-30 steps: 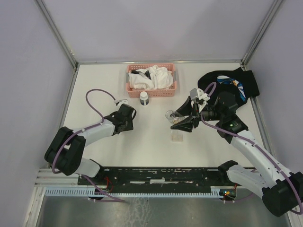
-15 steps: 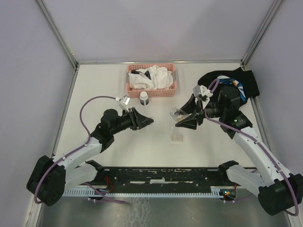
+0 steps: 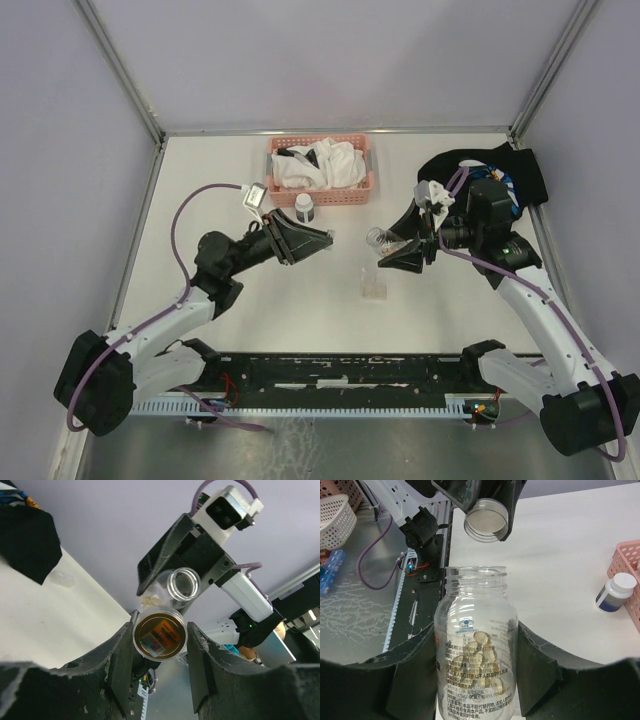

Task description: Sort the pills into containers

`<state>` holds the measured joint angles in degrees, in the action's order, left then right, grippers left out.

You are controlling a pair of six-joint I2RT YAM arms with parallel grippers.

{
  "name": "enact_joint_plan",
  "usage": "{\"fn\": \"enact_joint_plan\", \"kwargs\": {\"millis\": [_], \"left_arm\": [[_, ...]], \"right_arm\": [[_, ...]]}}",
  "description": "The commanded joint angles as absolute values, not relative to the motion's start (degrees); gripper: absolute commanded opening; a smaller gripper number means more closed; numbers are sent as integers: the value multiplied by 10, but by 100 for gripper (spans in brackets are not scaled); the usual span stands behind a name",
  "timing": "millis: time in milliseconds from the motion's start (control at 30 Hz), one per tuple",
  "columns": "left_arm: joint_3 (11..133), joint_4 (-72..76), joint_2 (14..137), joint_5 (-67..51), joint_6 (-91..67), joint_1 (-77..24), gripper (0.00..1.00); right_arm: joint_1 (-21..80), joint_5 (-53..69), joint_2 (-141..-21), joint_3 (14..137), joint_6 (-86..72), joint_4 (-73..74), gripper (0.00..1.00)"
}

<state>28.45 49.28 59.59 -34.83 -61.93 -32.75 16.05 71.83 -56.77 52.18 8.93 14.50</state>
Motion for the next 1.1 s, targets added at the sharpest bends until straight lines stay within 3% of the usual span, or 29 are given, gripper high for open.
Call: {"fn": "enact_joint_plan", "kwargs": {"millis": [0,567,1067], "left_arm": [[321,535,603,-353,-636,-348,22],[399,386,630,-270,-513,-433,21],[415,362,635,-253,-496,-444,21]], "right_arm": [[157,731,-563,549,105,147,9],[158,717,-558,548,115,164,9],[158,718,-561,548,113,165,8]]}}
